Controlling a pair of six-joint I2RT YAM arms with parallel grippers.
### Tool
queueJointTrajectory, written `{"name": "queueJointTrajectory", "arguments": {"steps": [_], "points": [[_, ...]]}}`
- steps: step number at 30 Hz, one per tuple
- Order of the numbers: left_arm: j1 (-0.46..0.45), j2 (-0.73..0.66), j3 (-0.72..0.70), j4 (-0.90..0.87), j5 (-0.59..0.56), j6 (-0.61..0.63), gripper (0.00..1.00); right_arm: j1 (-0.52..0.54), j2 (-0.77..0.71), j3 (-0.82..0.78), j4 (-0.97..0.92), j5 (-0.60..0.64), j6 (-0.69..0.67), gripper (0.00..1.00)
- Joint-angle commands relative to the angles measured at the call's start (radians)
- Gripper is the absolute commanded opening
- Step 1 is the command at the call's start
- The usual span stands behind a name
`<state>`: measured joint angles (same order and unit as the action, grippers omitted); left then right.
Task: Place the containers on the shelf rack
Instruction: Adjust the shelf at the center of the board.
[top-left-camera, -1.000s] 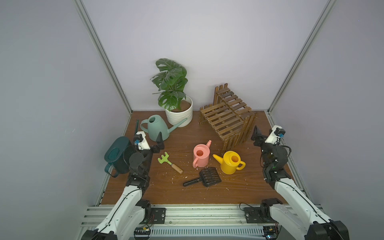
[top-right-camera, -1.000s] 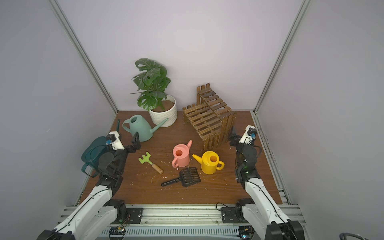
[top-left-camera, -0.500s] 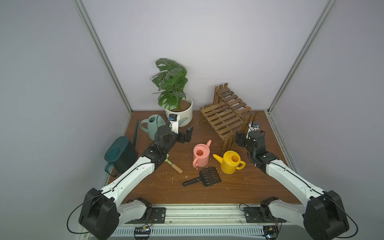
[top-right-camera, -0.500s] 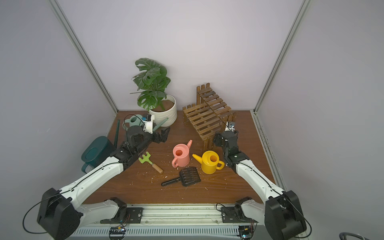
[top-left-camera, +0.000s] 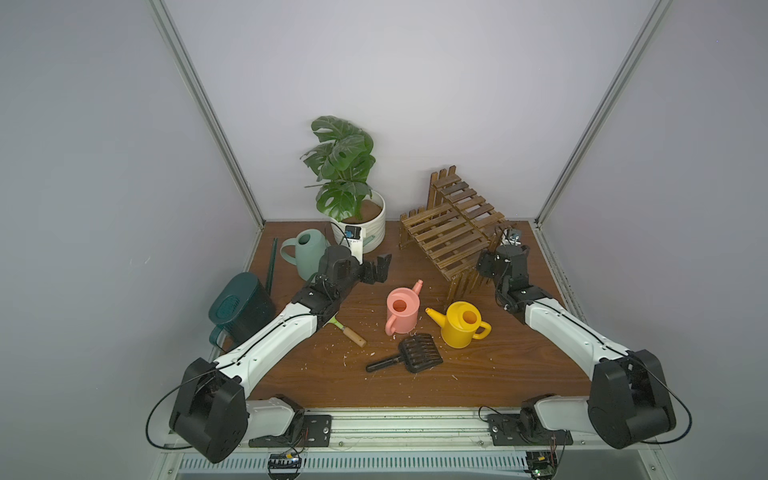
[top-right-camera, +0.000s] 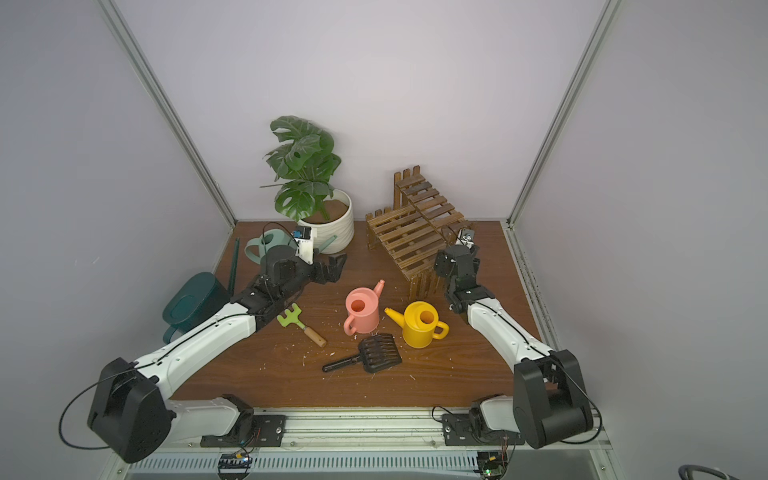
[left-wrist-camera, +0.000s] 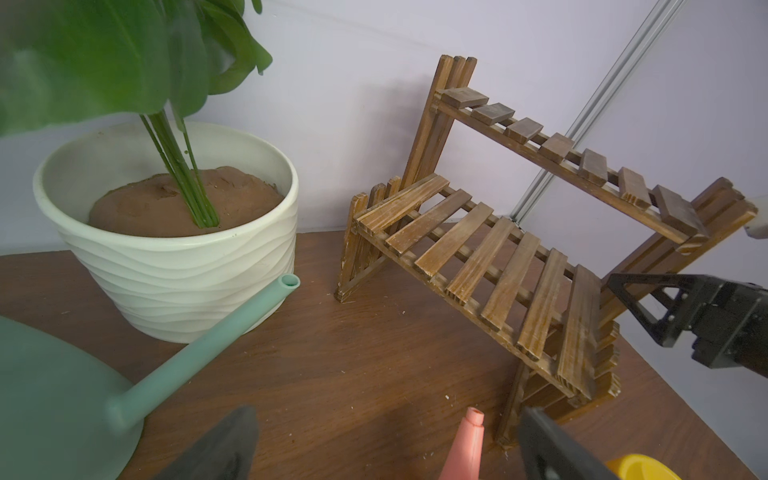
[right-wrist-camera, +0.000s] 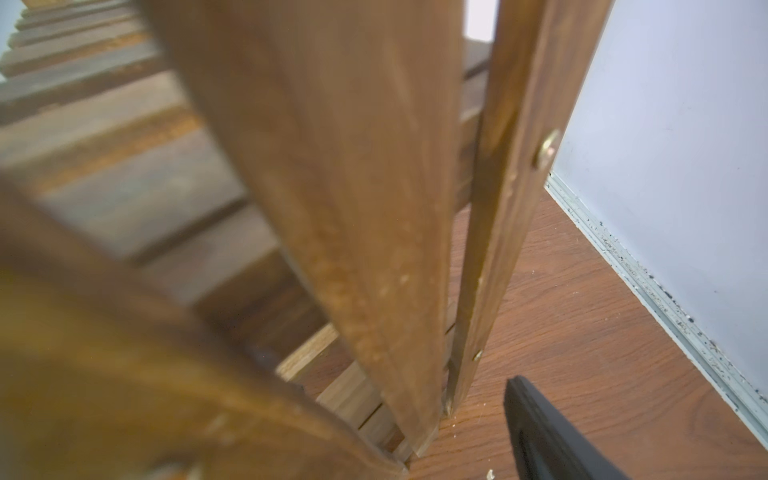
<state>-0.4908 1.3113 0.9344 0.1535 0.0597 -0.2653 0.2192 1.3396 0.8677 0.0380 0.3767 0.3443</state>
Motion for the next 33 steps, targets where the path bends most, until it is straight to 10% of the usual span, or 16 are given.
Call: {"name": "queueJointTrajectory", "arguments": {"steps": [1, 13, 22, 33], "points": [[-0.015, 0.039, 0.054, -0.017, 0.037, -0.013, 1.0, -0.048, 0.008, 0.043, 0.006, -0.026, -0.033, 0.7], [-0.069, 0.464, 0.574, -0.252, 0.054, -0.008, 1.0, -0.189, 0.09, 0.163, -0.038, -0.176, -0.168, 0.34], [-0.061, 0.86, 1.094, -0.502, 0.006, 0.03, 0.94, -0.218, 0.117, 0.156, 0.001, -0.25, -0.214, 0.33], [-0.037, 1.05, 1.27, -0.502, 0.006, 0.024, 0.71, -0.219, 0.13, 0.167, -0.016, -0.315, -0.214, 0.33]]}}
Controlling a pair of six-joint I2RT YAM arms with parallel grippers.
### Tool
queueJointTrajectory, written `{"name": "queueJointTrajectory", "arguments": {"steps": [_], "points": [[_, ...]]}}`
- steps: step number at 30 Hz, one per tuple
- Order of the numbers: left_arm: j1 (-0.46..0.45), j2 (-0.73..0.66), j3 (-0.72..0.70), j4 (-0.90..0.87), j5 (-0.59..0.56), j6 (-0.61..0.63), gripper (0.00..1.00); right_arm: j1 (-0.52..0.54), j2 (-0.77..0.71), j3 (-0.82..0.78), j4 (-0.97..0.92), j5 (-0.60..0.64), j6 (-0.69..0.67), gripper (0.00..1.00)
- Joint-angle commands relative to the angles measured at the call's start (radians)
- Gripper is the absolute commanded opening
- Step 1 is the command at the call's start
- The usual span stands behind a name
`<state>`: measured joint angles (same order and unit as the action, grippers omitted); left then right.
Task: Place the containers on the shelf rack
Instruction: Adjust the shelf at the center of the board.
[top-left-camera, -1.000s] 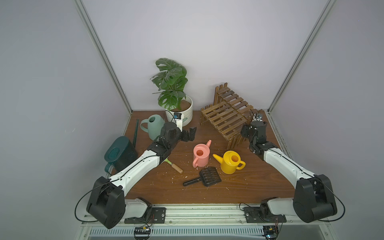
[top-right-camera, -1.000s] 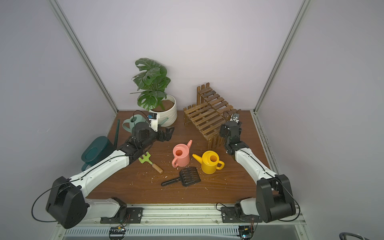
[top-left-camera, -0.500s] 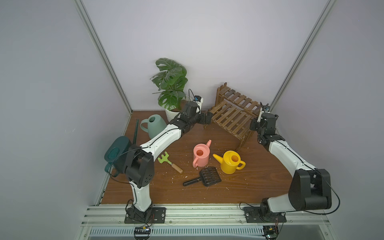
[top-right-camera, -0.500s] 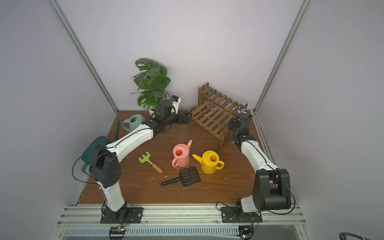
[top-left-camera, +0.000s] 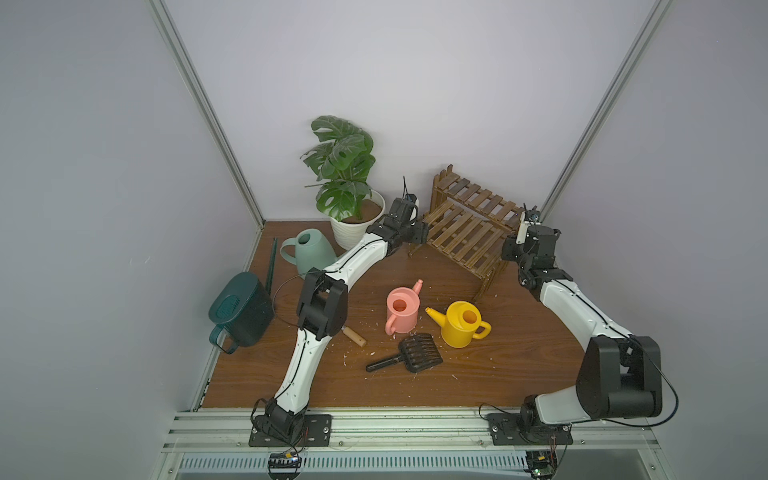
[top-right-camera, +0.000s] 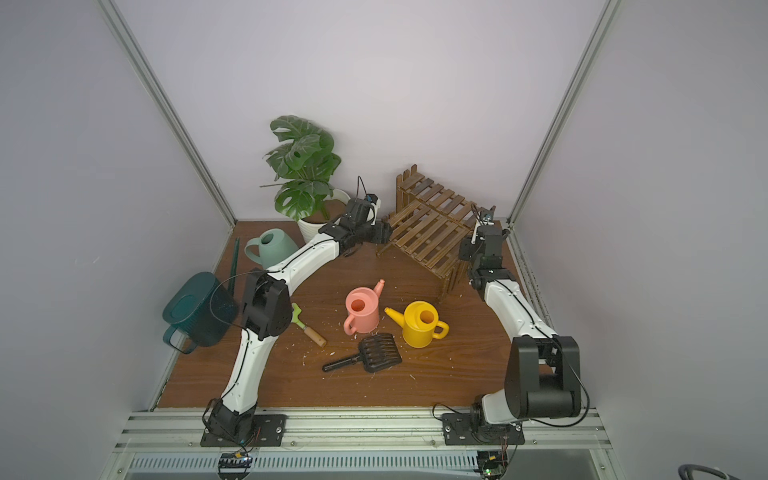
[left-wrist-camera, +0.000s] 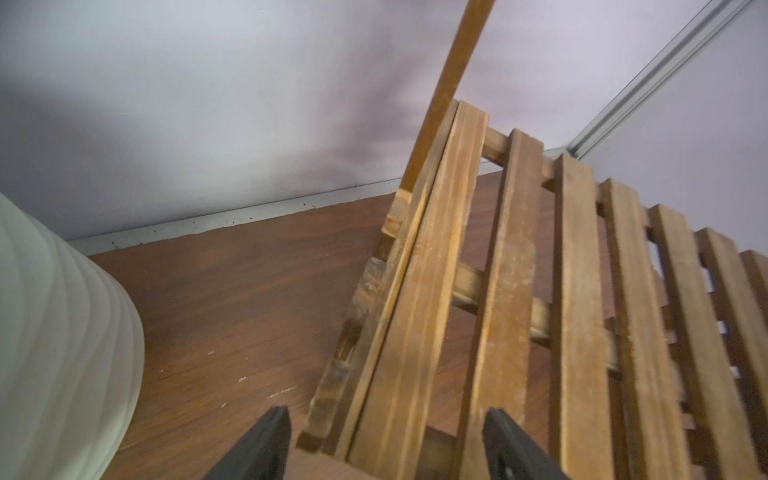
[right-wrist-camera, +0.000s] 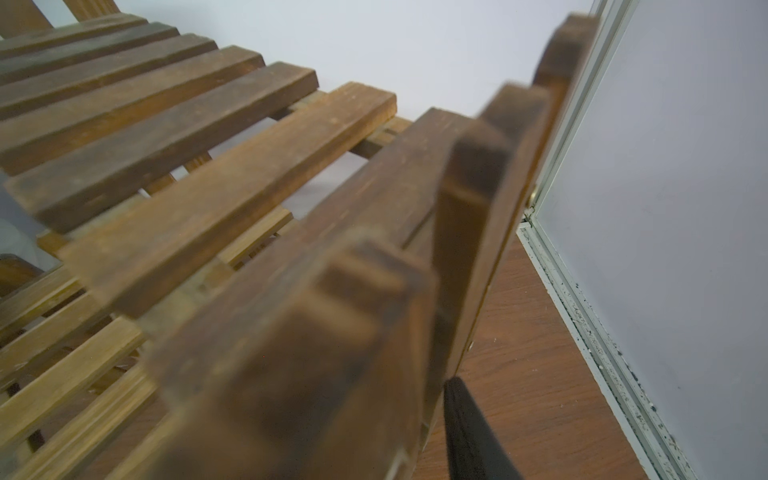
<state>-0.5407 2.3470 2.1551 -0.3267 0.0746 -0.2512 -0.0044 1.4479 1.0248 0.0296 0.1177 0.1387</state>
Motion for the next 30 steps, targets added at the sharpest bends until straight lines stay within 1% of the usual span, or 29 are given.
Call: {"name": "queueJointTrajectory", "arguments": {"steps": [1, 6, 12, 20, 22, 26, 30], "points": [[0.015, 0.021, 0.056, -0.02, -0.006, 0.008, 0.68, 0.004, 0.024, 0.011, -0.007, -0.061, -0.008, 0.33], [0.022, 0.035, 0.071, -0.017, 0.021, 0.002, 0.5, 0.005, 0.033, 0.021, -0.012, -0.078, -0.007, 0.33], [0.02, 0.028, 0.064, -0.015, 0.058, -0.004, 0.35, 0.005, 0.053, 0.048, -0.027, -0.099, -0.012, 0.31], [-0.012, -0.039, -0.023, -0.006, 0.049, -0.009, 0.24, 0.004, 0.076, 0.061, -0.021, -0.118, -0.039, 0.29], [-0.022, -0.071, -0.071, 0.017, 0.032, -0.014, 0.22, 0.005, 0.084, 0.068, -0.019, -0.122, -0.049, 0.29], [-0.025, -0.149, -0.199, 0.092, 0.004, -0.047, 0.14, 0.004, 0.102, 0.091, -0.004, -0.137, -0.073, 0.29], [-0.024, -0.208, -0.282, 0.143, 0.001, -0.066, 0.11, 0.001, 0.132, 0.124, 0.003, -0.177, -0.114, 0.28]]}}
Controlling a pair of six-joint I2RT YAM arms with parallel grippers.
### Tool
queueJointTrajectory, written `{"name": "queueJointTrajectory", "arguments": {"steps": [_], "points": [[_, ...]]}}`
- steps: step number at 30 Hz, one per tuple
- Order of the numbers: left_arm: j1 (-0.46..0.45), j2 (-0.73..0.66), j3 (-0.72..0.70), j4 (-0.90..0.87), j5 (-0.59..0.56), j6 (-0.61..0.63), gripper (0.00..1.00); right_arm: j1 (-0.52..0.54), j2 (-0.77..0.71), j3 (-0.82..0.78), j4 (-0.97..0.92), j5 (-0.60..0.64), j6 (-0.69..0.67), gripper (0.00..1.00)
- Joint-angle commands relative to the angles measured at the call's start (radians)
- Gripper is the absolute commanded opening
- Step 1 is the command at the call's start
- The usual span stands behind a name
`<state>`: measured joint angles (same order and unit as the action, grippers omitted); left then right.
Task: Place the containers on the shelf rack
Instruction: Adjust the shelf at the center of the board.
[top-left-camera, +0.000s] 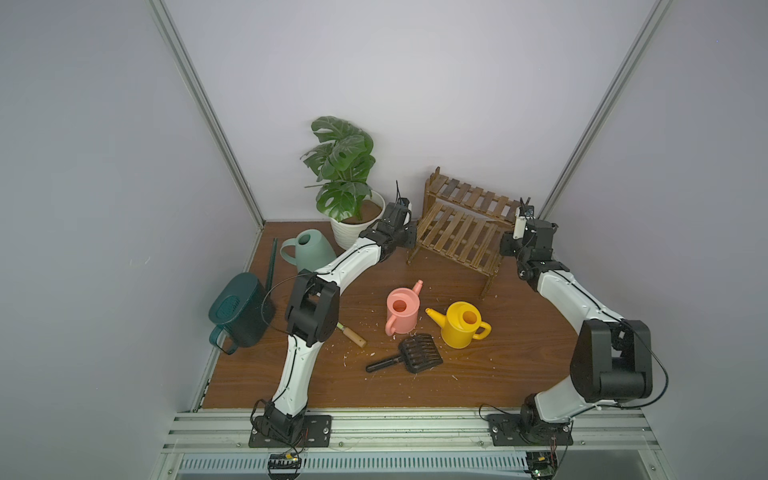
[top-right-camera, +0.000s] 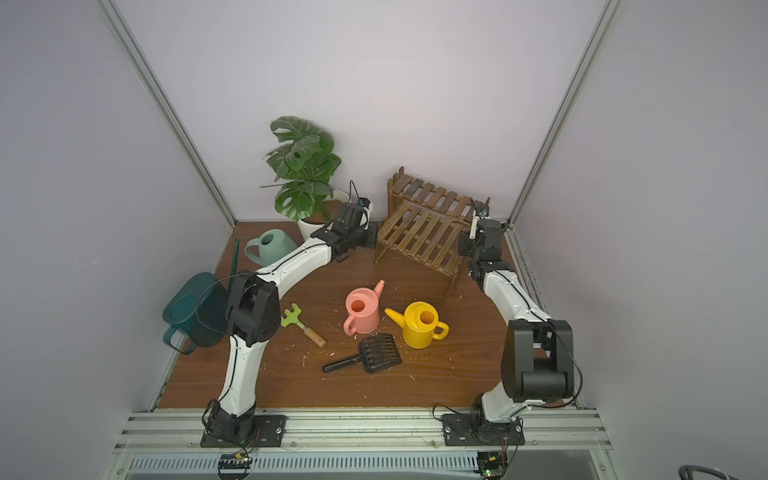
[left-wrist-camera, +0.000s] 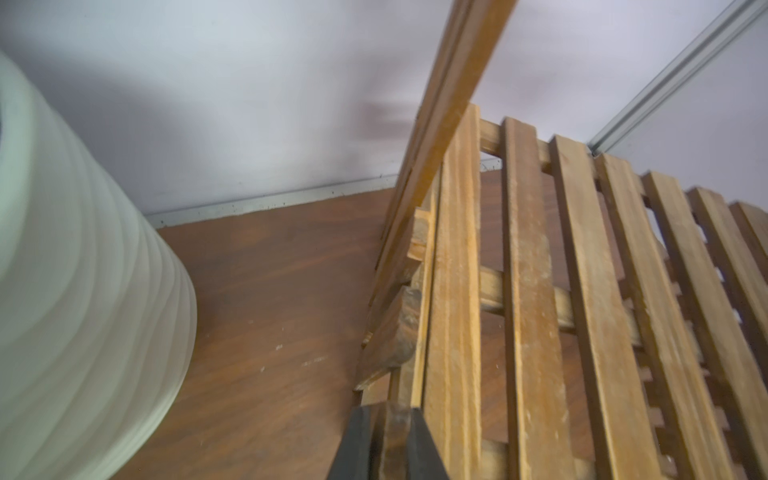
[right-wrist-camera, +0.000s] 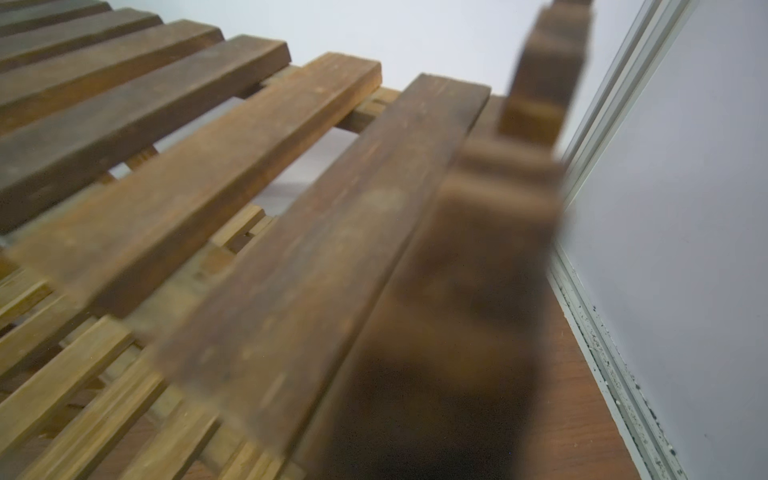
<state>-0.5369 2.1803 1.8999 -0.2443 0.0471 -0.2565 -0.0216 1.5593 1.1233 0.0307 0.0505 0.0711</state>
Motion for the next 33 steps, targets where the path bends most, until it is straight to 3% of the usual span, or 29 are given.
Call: {"name": "queueJointTrajectory", "arguments": {"steps": [1, 14, 24, 33], "points": [[-0.028, -0.048, -0.037, 0.06, 0.03, -0.061, 0.1, 0.016, 0.026, 0.03, 0.008, -0.125, -0.054, 0.28], [-0.072, -0.149, -0.172, 0.086, -0.018, -0.145, 0.09, 0.004, 0.065, 0.032, 0.068, -0.243, -0.116, 0.27], [-0.13, -0.312, -0.459, 0.205, -0.087, -0.272, 0.09, 0.003, 0.09, 0.036, 0.134, -0.329, -0.205, 0.27], [-0.156, -0.368, -0.538, 0.201, -0.099, -0.311, 0.09, 0.005, 0.147, 0.084, 0.132, -0.42, -0.221, 0.27]]}}
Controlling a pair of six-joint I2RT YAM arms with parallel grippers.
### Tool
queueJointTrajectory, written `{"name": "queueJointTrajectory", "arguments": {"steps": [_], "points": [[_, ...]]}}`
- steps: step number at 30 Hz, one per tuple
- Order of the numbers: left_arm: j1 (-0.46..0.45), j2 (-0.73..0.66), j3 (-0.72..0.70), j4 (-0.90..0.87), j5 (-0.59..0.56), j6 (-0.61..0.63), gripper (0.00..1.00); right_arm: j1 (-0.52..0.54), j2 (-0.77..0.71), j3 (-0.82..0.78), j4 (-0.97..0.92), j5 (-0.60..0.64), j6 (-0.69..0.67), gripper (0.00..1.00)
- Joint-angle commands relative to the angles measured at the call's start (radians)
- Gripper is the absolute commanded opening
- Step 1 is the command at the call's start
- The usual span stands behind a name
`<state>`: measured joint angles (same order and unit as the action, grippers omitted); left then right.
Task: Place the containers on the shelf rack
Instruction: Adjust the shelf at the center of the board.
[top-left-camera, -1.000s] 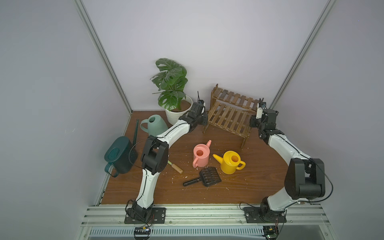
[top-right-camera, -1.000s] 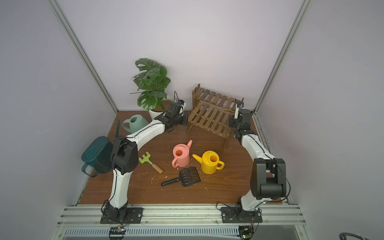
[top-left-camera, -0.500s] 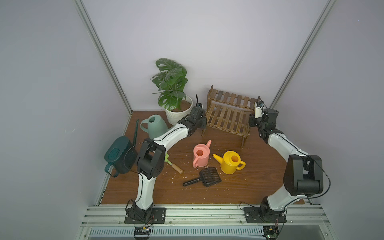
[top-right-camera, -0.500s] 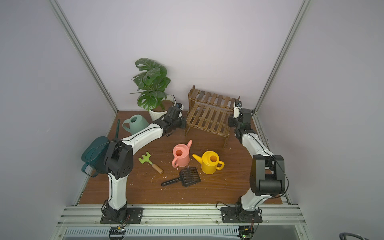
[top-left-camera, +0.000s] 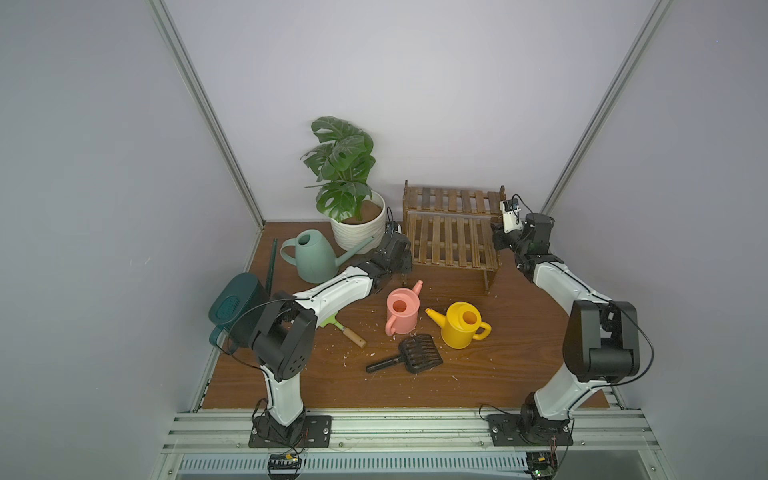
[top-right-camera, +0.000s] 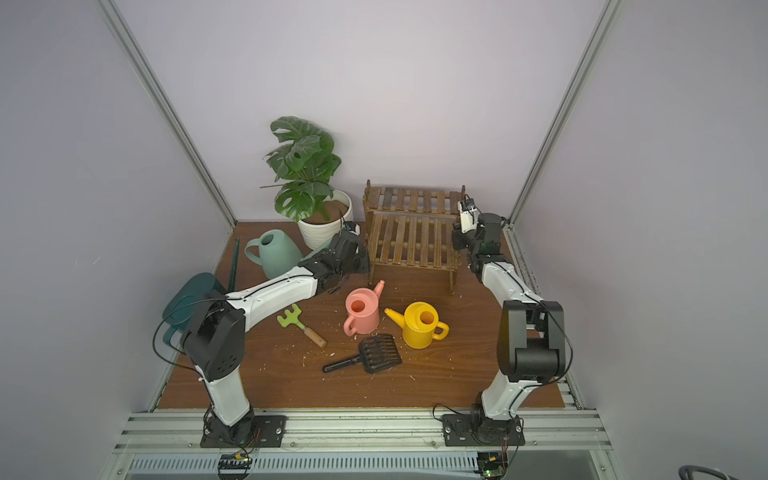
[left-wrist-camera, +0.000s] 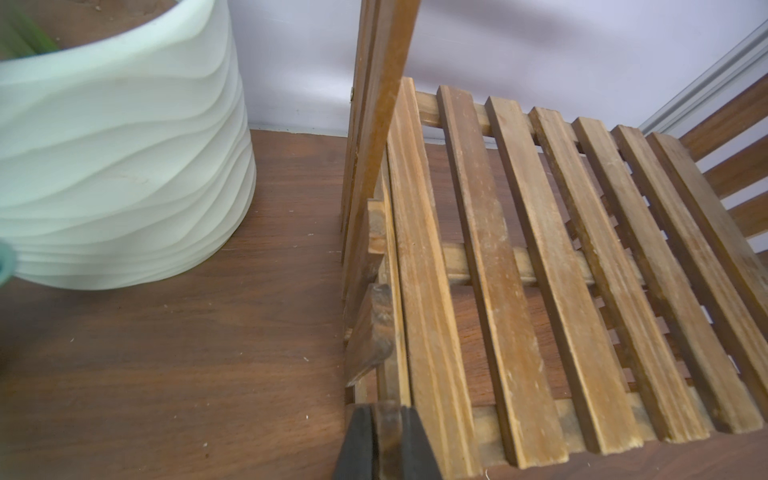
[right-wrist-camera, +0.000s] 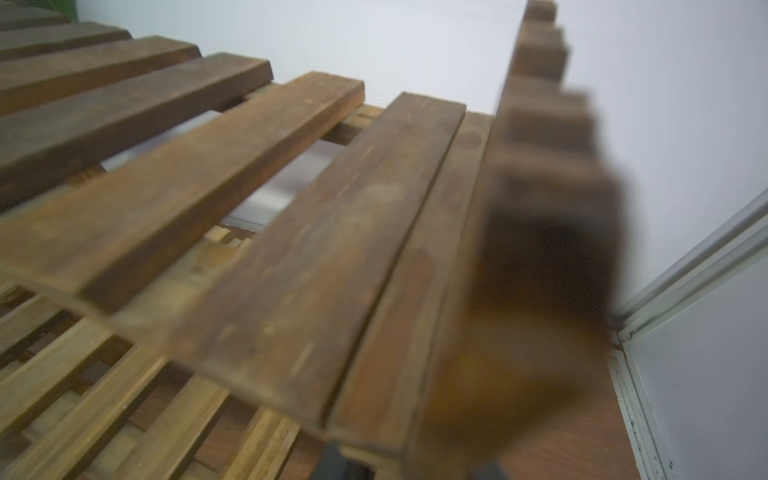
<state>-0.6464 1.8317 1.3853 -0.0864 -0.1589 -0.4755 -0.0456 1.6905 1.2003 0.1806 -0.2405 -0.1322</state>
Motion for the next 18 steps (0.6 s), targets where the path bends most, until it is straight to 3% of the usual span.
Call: {"name": "queueJointTrajectory", "arguments": {"steps": [1, 18], "points": [[-0.047, -0.025, -0.029, 0.043, 0.107, -0.096, 0.09, 0.029, 0.02, 0.006, -0.01, -0.136, -0.018, 0.27], [-0.047, -0.041, -0.013, -0.005, 0.02, -0.071, 0.14, 0.046, 0.096, 0.033, 0.004, -0.183, 0.01, 0.29]]}}
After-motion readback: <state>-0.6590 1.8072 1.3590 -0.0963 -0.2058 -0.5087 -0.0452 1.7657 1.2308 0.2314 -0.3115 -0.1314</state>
